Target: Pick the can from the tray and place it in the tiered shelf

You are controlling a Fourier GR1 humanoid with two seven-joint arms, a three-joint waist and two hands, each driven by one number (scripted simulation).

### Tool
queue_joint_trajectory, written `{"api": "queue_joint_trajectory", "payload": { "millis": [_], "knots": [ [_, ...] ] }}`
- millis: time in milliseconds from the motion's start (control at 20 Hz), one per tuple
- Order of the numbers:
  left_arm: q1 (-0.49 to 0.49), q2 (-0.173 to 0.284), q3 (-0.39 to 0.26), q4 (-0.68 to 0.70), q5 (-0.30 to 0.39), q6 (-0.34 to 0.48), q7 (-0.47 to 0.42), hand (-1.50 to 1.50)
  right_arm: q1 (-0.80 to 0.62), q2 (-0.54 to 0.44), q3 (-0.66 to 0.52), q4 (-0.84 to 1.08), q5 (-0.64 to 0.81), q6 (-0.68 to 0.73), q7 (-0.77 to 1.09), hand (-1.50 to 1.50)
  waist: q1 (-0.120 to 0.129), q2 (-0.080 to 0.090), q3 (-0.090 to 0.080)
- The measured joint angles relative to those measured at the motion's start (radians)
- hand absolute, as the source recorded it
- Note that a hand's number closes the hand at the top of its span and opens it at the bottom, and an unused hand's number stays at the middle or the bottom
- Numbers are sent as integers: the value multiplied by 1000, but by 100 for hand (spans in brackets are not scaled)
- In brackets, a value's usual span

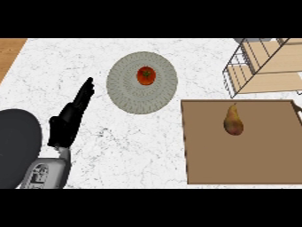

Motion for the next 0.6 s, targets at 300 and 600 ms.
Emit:
{"api": "queue_joint_trajectory", "payload": {
  "millis": [300, 600],
  "knots": [
    [8, -18, -21, -27, -13, 11, 22, 0, -45, 21, -101, 153, -162, -103, -162, 150, 2, 0, 0],
    [-4, -18, -13, -20, -16, 17, 26, 0, -83, -4, -142, 325, -241, -160, -299, 150, -2, 0, 0]
  ]
}}
